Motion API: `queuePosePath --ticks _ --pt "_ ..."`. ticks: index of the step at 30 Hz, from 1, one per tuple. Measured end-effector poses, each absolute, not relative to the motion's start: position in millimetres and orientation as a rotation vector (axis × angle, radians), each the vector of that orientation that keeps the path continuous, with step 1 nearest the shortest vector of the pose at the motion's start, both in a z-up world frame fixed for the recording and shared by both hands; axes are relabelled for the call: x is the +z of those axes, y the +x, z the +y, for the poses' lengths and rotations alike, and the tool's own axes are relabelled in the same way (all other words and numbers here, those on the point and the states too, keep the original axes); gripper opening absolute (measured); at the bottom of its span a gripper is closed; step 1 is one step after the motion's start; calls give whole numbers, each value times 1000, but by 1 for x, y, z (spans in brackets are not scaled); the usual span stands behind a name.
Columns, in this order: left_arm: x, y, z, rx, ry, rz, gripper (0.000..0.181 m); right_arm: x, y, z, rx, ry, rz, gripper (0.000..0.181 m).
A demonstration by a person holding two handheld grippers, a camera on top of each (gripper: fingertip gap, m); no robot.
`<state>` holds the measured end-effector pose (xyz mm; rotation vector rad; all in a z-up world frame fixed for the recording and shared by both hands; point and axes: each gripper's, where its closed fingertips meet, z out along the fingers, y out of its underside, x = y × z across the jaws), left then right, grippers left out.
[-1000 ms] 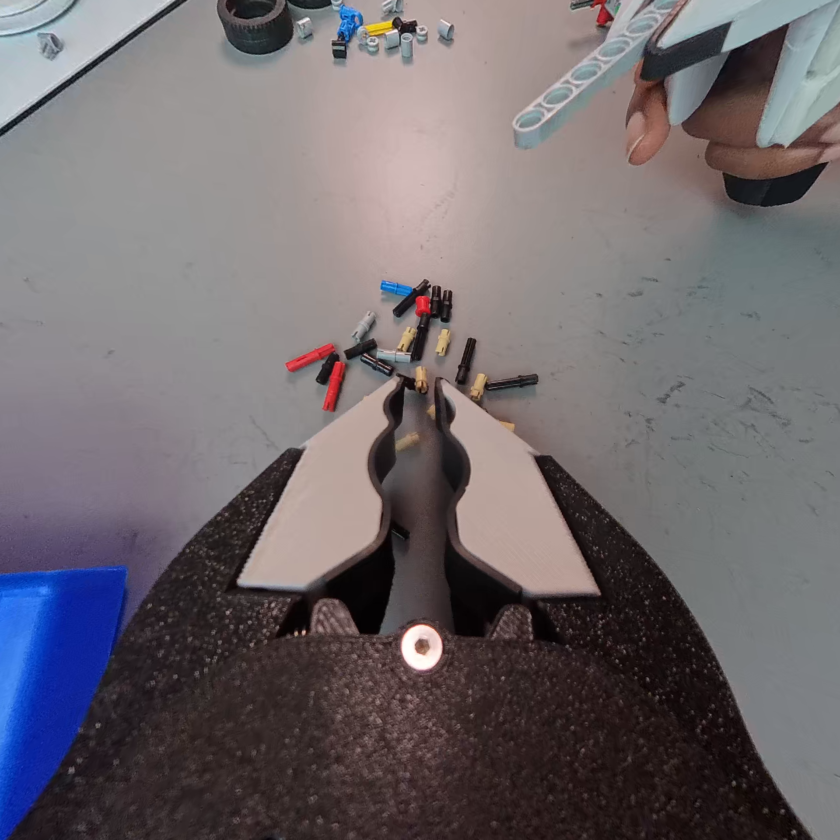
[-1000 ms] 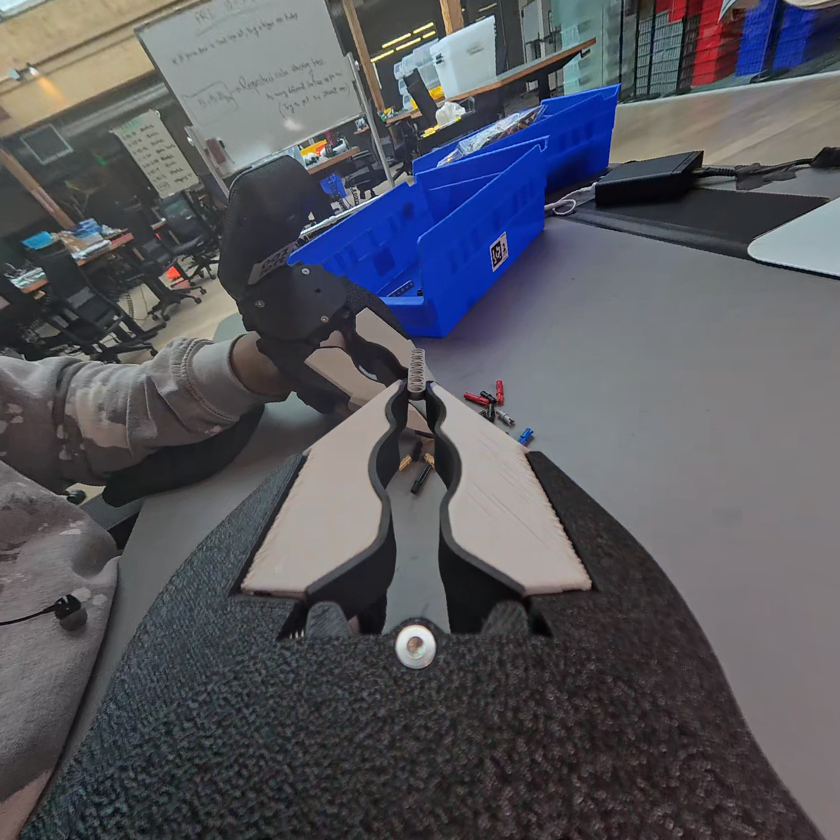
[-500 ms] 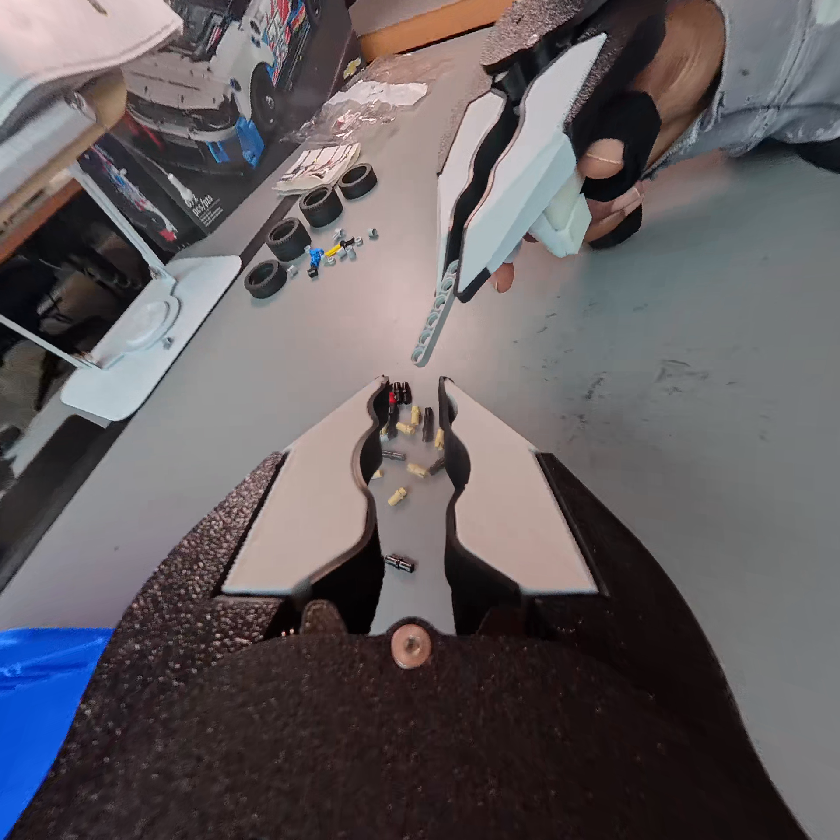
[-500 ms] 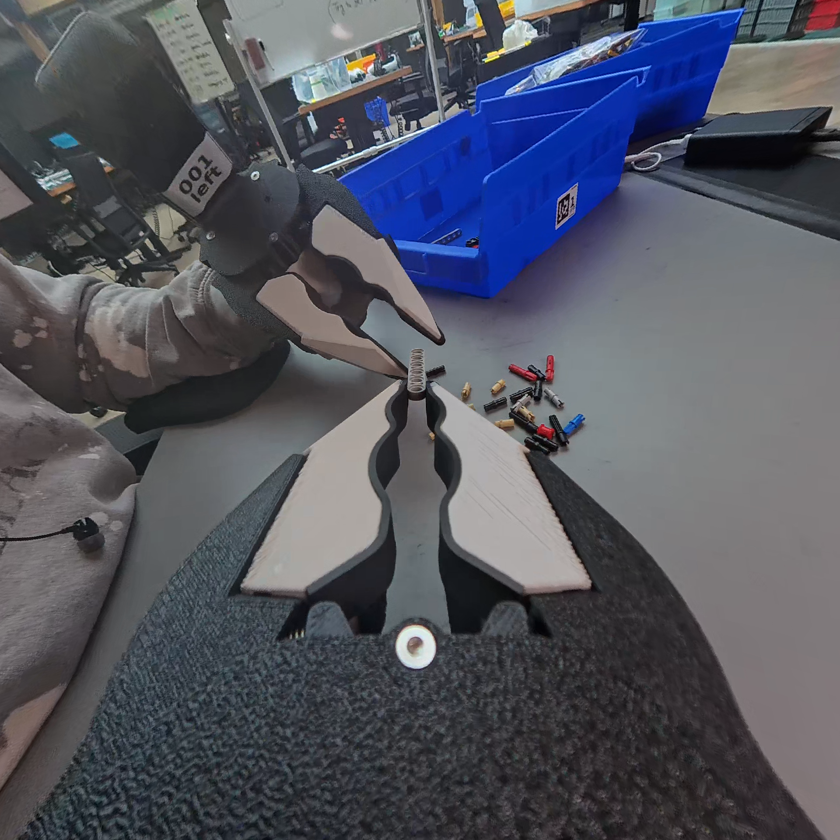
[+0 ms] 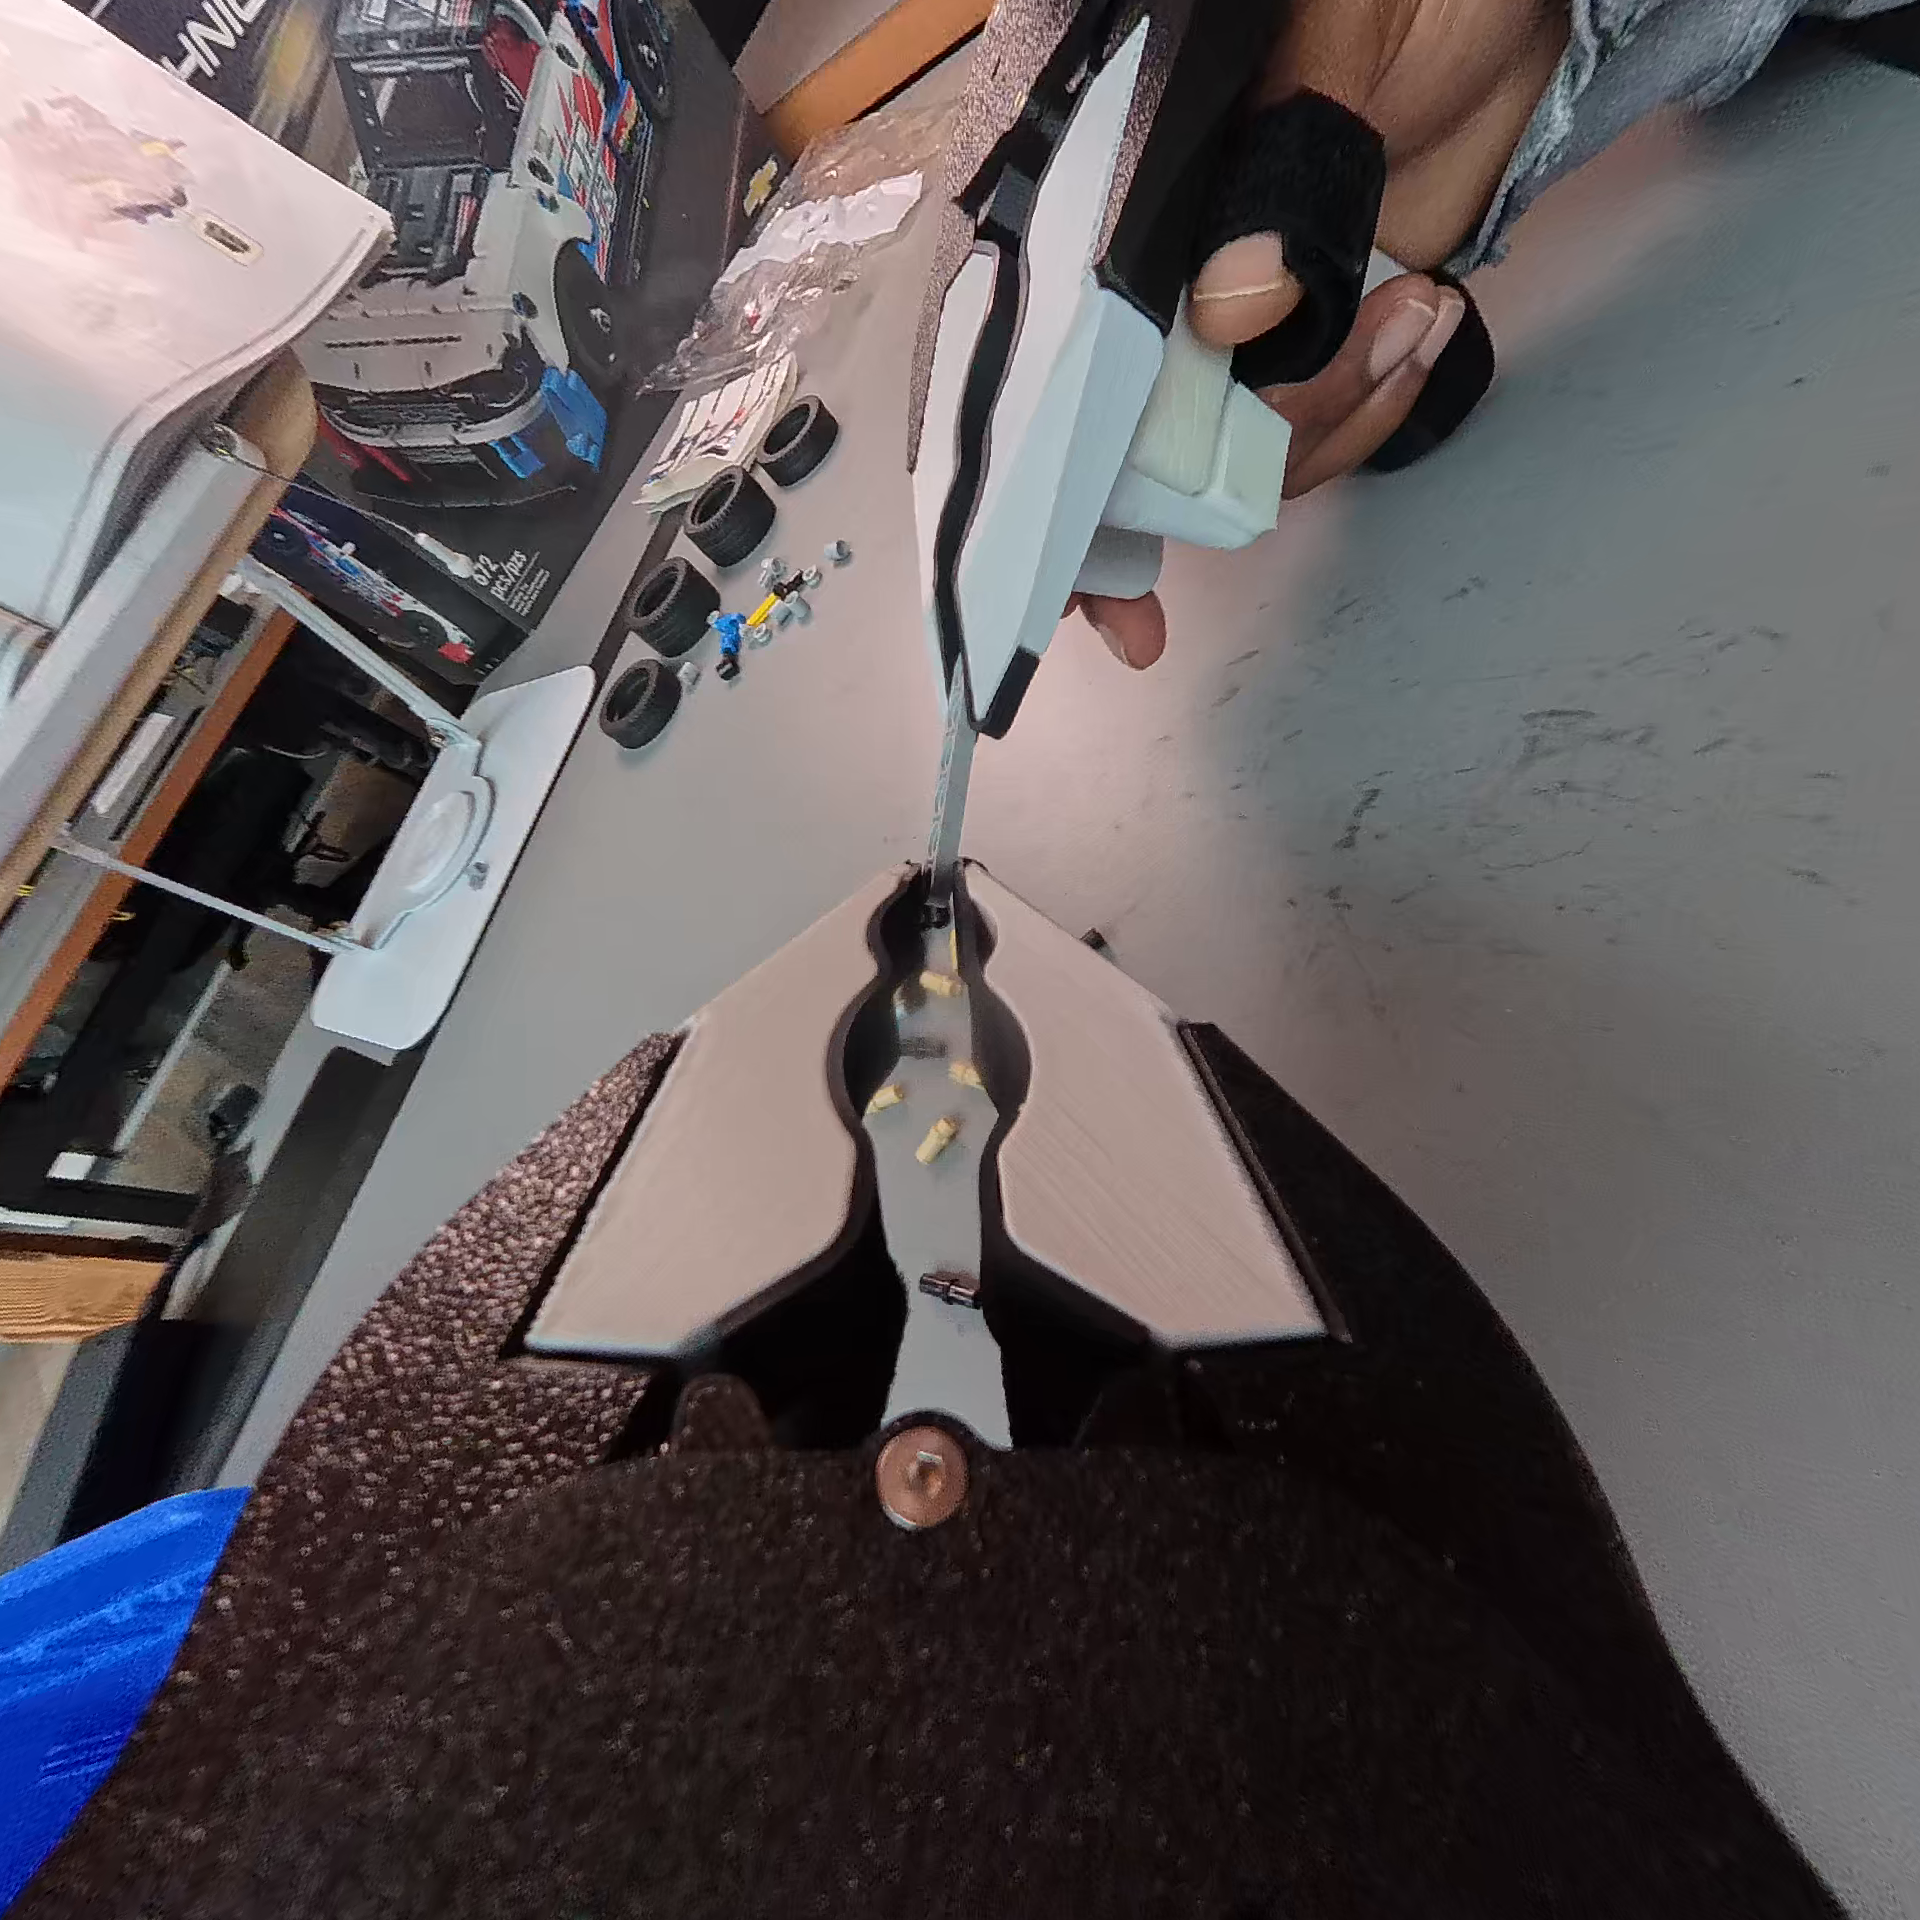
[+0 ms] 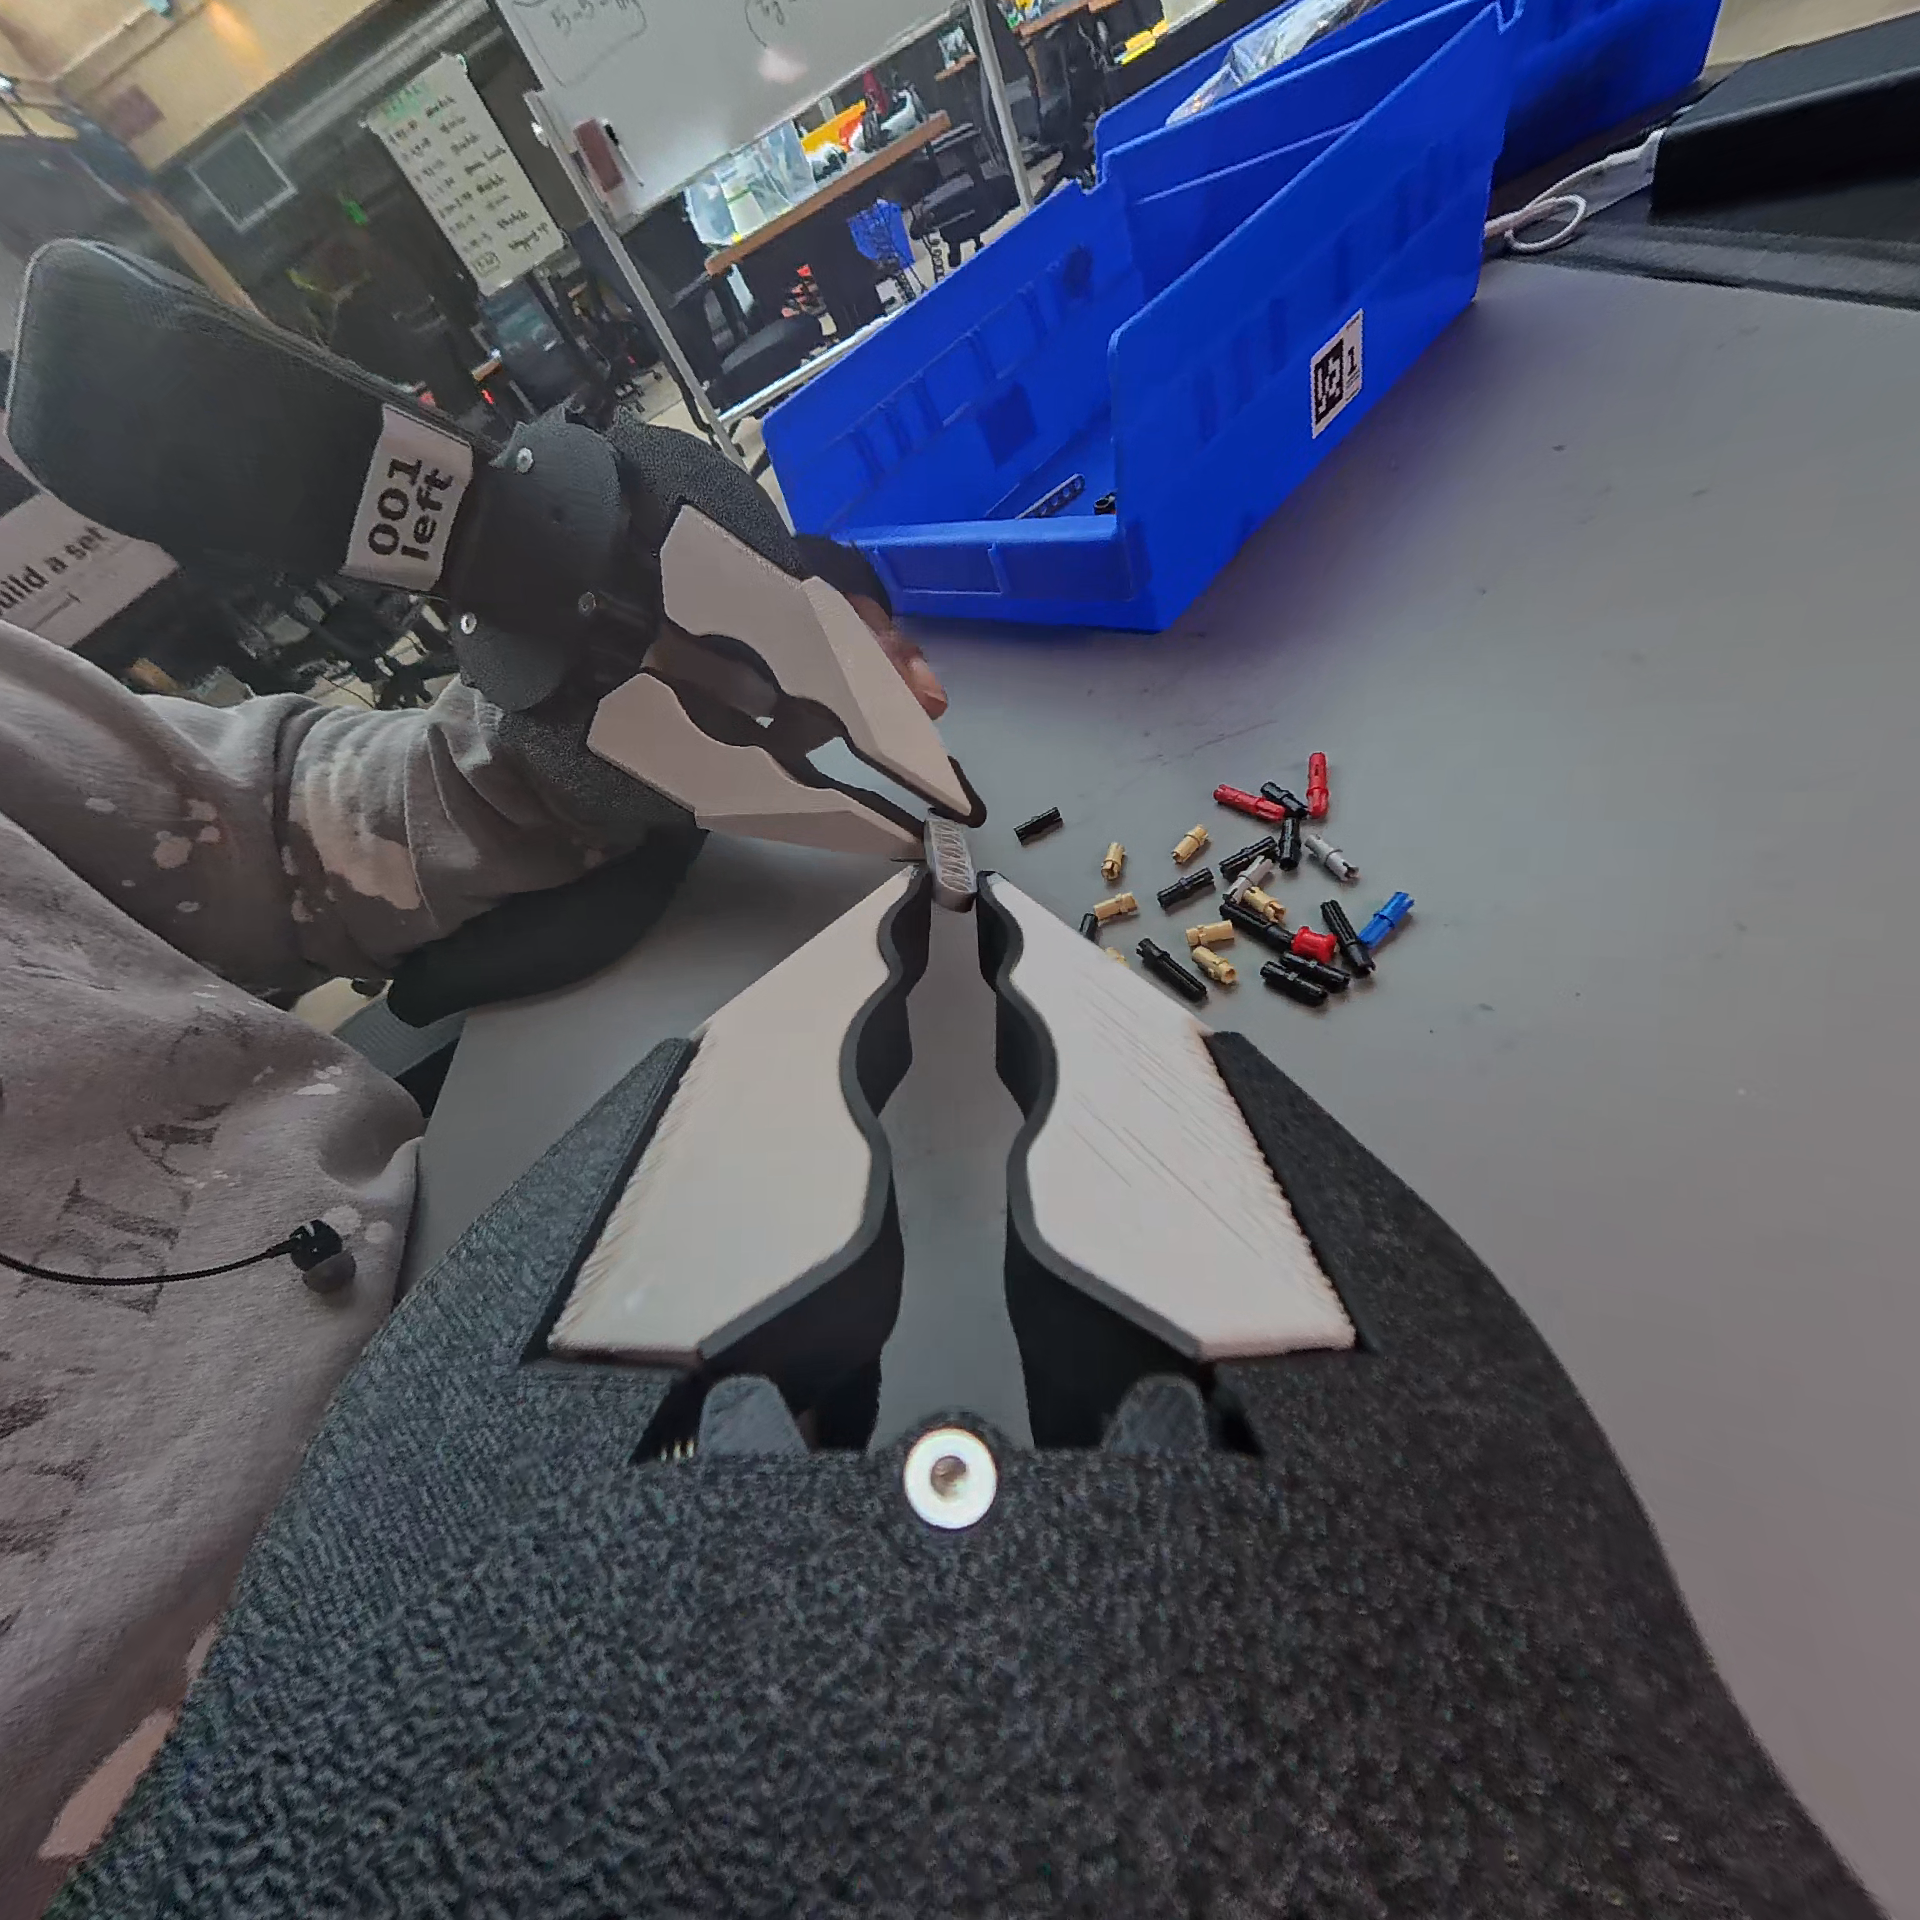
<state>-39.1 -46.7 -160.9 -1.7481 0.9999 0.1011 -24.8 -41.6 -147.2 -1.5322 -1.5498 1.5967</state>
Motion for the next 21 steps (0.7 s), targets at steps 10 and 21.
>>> queuePosePath --ticks 10,21 --pt "-152 -30 -62 -506 -1830 793 3 -139 -17 -46 1415 -1251 -1679 23" --pt "-136 -25 -64 -614 -1749 727 6 -123 -15 -52 1678 -1357 -1585 3"
